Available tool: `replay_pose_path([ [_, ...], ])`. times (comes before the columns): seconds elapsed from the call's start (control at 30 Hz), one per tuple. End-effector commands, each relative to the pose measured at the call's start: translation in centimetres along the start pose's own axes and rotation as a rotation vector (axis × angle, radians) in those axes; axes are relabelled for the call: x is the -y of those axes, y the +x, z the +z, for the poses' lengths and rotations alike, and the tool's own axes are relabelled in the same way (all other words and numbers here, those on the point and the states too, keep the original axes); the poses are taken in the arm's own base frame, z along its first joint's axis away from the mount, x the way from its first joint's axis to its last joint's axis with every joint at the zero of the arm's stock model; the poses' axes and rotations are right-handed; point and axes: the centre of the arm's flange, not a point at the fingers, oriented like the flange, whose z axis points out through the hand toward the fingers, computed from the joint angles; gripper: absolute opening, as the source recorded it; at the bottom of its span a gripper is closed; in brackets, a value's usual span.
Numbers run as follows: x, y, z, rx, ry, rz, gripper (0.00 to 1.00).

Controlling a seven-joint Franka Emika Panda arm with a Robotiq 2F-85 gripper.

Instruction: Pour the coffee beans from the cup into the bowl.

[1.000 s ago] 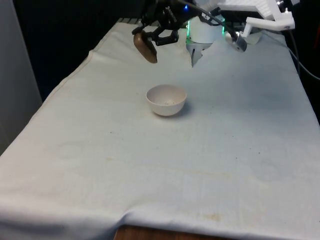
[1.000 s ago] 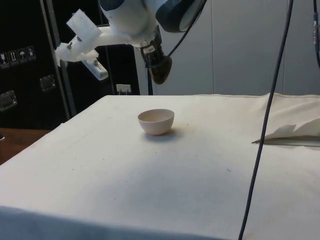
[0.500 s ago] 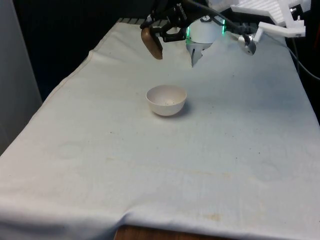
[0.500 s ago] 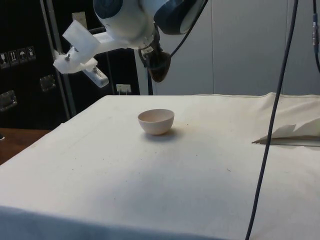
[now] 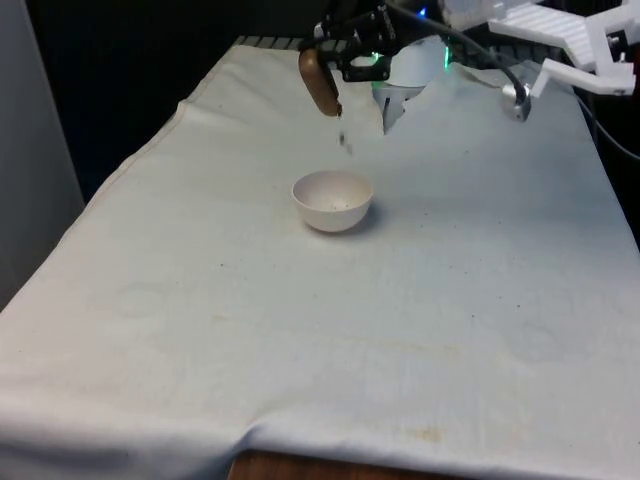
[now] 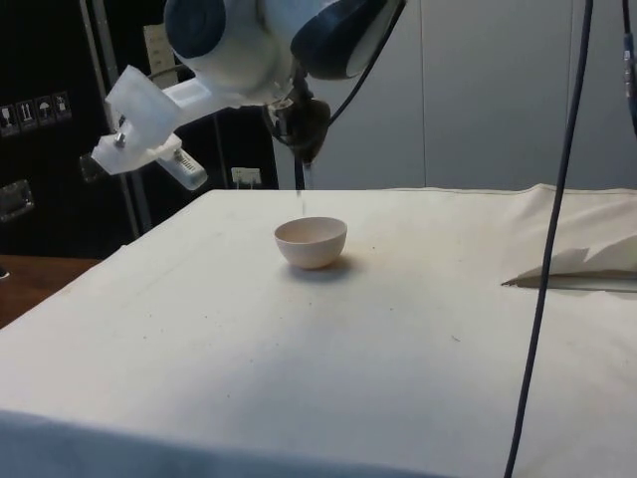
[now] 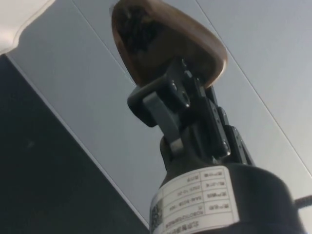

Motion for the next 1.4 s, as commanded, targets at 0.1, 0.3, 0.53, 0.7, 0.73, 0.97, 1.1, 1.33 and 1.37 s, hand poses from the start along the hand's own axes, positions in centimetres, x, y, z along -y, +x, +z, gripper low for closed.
replay_pose_path([
  [0.1,0.4,0.3,-0.5,-0.001,-0.018,0.001,0.04],
  [0.3,0.6,0.3,-1.0,0.011,-0.061,0.001,0.04],
  [0.53,0.6,0.3,-1.0,0.016,-0.091,0.003,0.04],
  [0.7,0.5,0.5,-0.9,0.014,-0.099,0.005,0.04],
  [0.73,0.7,0.8,-0.8,0.017,-0.113,0.005,0.04],
  [0.97,0.9,1.2,-0.5,0.017,-0.129,0.005,0.04],
  [1.1,1.1,1.6,-0.3,0.016,-0.154,0.005,0.04],
  [1.33,1.2,1.5,0.0,0.021,-0.168,0.008,0.04],
  [1.37,1.2,1.5,-0.1,0.019,-0.177,0.008,0.04],
])
